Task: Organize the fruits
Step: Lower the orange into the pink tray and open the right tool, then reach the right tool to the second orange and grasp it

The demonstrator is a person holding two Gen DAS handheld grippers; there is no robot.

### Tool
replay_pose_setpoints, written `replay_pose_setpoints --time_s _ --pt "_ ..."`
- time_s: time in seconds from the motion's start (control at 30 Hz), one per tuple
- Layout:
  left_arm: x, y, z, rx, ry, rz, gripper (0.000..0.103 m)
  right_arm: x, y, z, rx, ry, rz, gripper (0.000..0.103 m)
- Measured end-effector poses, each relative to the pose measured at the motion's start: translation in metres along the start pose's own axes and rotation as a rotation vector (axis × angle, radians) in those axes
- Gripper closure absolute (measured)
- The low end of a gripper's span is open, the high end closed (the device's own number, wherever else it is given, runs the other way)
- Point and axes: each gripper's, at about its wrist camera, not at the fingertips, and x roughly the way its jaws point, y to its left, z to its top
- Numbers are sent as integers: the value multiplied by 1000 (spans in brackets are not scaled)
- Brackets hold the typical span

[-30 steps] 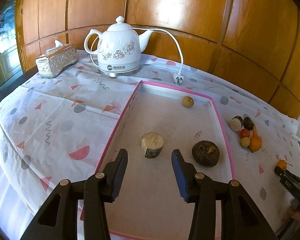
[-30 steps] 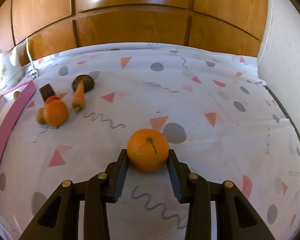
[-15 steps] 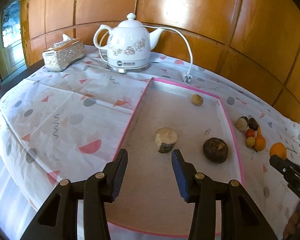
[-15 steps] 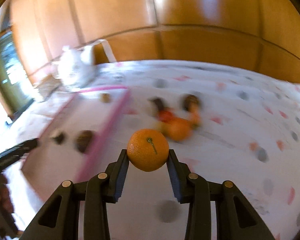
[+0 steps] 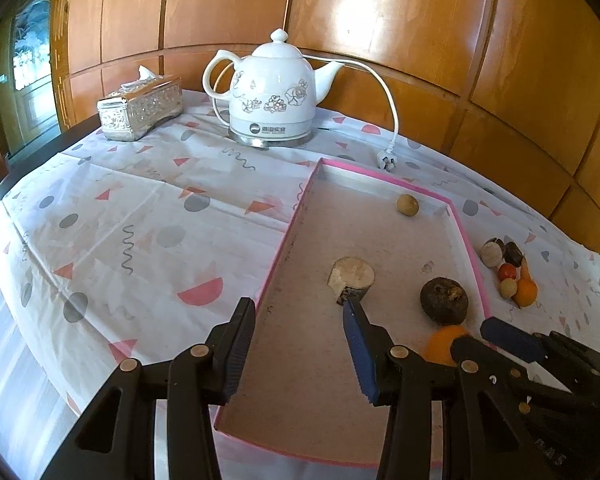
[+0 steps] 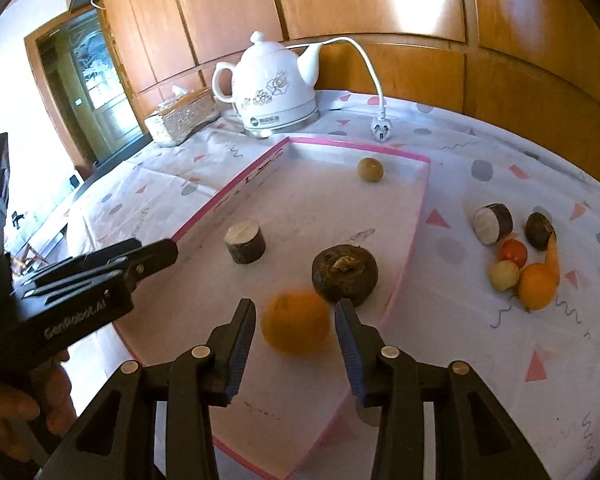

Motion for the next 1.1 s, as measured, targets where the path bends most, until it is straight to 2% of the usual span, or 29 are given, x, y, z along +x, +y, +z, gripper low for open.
replay_pose_setpoints --time_s 0.5,0.67,1.1 --pt "-5 -16 -2 37 -1 -18 56 -29 -21 -10 100 -74 -71 61" --pt "-7 -22 -3 53 -7 -25 52 -39 -34 -13 127 -100 -115 61" --pt "-5 -37 -6 97 2 -60 52 -57 -105 -36 291 -105 -269 61"
